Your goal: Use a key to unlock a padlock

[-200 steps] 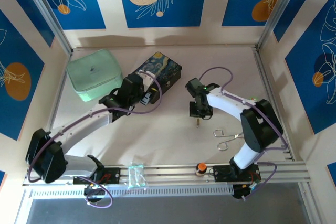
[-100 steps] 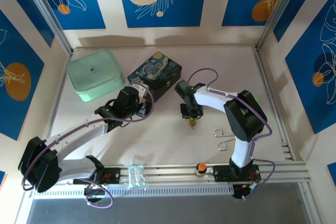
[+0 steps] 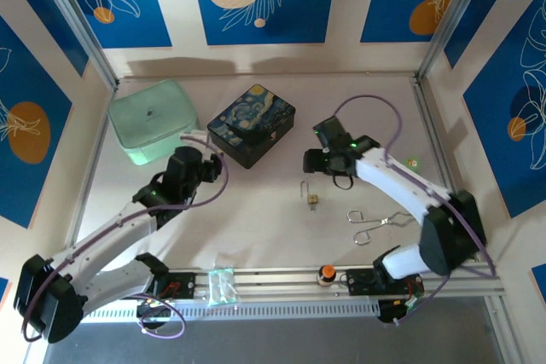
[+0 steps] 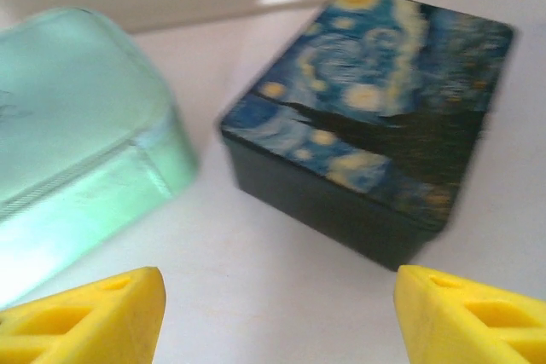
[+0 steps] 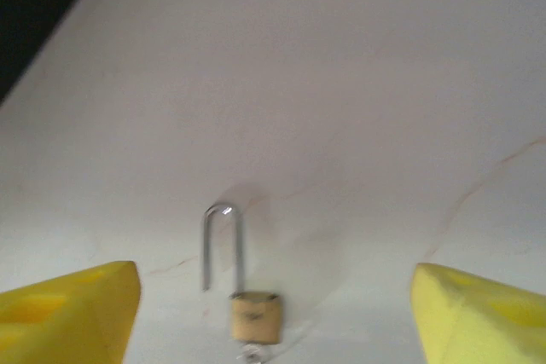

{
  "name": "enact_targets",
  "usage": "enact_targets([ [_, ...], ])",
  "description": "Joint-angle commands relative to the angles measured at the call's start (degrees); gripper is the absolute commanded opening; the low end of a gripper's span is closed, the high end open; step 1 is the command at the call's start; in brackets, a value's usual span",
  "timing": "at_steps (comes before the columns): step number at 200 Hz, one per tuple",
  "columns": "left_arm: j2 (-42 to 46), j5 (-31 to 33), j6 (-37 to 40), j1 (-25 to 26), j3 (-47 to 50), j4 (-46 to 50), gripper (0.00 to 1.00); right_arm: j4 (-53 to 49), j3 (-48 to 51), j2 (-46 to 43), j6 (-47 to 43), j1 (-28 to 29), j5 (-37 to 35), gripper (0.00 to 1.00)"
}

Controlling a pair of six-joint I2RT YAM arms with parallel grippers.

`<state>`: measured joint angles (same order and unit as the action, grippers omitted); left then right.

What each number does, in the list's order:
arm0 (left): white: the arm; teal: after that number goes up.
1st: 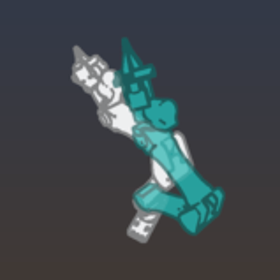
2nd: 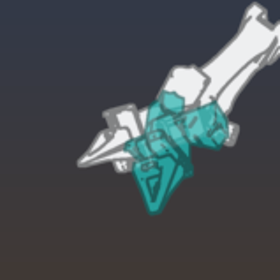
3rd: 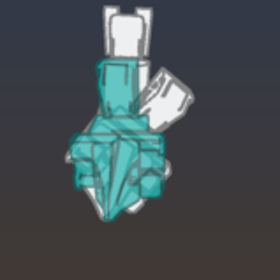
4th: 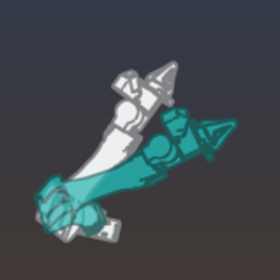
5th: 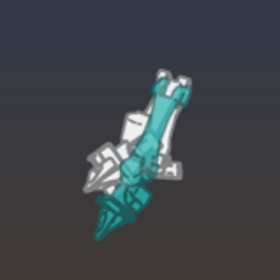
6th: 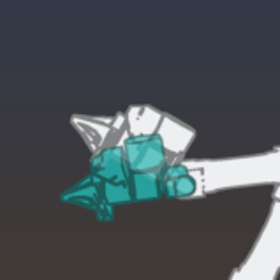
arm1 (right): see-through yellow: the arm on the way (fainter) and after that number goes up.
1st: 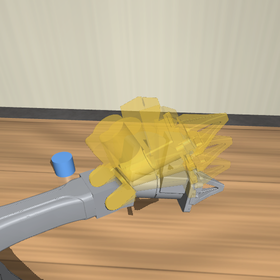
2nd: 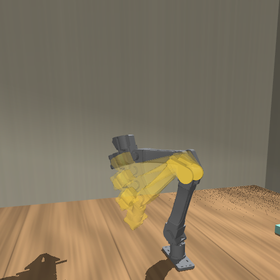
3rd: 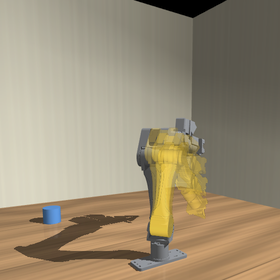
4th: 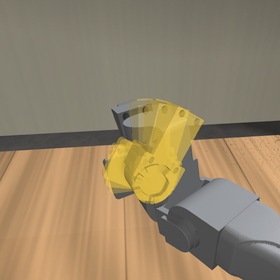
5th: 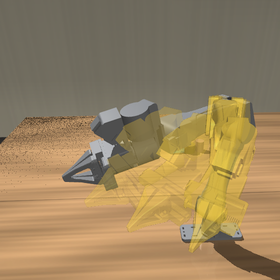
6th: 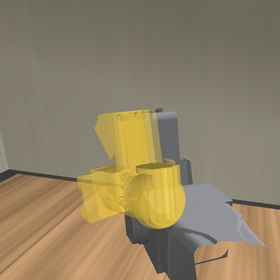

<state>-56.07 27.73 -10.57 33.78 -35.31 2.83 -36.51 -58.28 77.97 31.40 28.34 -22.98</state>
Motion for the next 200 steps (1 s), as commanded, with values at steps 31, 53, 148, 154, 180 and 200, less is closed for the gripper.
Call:
enact_targets([
  [31,-0.55,8.37,10.91,-9.87,13.6,-23.3,0.76,24.27,16.26,-10.42,-16.63,-16.04,-6.4,0.87],
  [53,-4.43,4.12,12.17,-14.98,14.05,-27.44,0.77,42.45,27.33,-13.09,-21.85,-19.29,-5.44,0.87],
  [148,-30.53,-14.65,10.05,-29.49,18.67,-63.76,0.77,91.26,46.44,-2.45,-12.36,-33.35,3.68,0.84],
  [154,-30.69,-15.0,9.83,-29.58,18.58,-62.41,0.76,93.53,45.86,0.23,-13.22,-32.87,3.77,0.84],
  [180,-32.53,-16.29,10.31,-29.56,17.14,-61.2,0.78,85.56,38.49,3.61,-19.7,-28.38,4.42,0.84],
  [200,-33.42,-16.79,10.86,-29.39,14.93,-58.36,0.82,83.63,34.71,9.29,-23.27,-27.73,11.04,0.84],
])
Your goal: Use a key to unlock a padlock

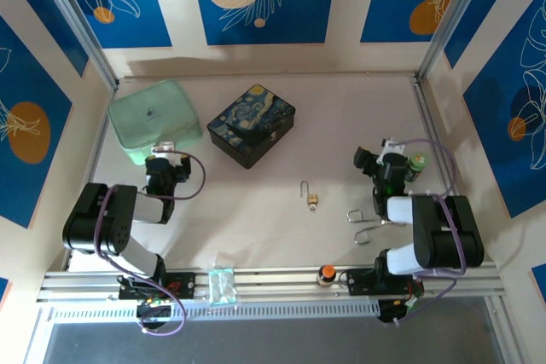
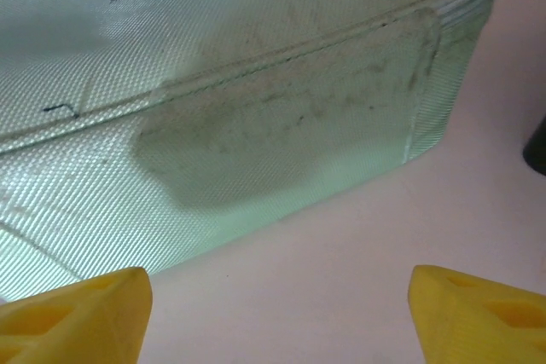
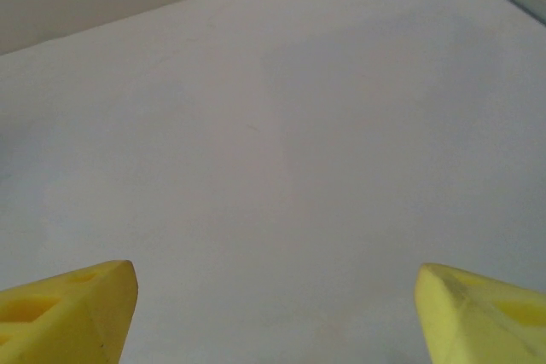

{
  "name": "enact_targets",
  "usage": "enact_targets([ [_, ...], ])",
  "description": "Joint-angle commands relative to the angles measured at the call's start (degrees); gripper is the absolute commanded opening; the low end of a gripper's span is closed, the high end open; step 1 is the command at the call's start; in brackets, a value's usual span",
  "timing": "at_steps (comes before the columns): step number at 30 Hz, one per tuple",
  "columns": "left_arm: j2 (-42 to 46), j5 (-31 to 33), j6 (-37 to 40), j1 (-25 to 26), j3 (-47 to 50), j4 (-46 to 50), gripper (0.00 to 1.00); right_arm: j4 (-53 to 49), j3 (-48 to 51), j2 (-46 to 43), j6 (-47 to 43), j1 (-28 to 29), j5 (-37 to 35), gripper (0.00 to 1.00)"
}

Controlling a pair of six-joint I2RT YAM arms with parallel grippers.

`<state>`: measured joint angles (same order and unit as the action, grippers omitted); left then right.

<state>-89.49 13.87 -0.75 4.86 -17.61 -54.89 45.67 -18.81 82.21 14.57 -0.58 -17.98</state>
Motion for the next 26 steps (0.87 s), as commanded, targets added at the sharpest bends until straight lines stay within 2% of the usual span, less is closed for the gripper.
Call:
enact_targets([
  [1,0.05,-2.95,1.03,-0.47,-2.74,-0.6,0.82,2.45,-4.53,5.41,-6.68,1.32,6.2,0.85],
  [2,-0.27,-2.84,1.29,-0.47,-2.63,-1.63,0.82,5.8,-3.63,5.98,-8.32,2.39,6.82,0.86],
  [3,-0.39,-2.79,1.37,-0.5,-2.52,-1.92,0.83,2.07,-4.54,4.91,-8.81,2.8,5.94,0.86],
  [5,-0.3,-2.74,1.36,-0.47,-2.53,-1.86,0.86,3.02,-4.37,5.37,-7.91,1.82,6.85,0.87],
  [6,-0.25,-2.71,1.36,-0.38,-2.52,-1.66,1.0,1.23,-4.73,4.76,-7.89,1.82,6.9,0.89],
  [7,-0.14,-2.72,1.28,-0.38,-2.52,-1.47,0.99,2.32,-4.35,5.1,-7.98,1.8,6.87,0.99],
  [26,-0.22,-2.47,1.45,-0.33,-2.43,-1.88,0.99,1.76,-4.56,4.93,-7.83,1.41,7.72,0.99],
])
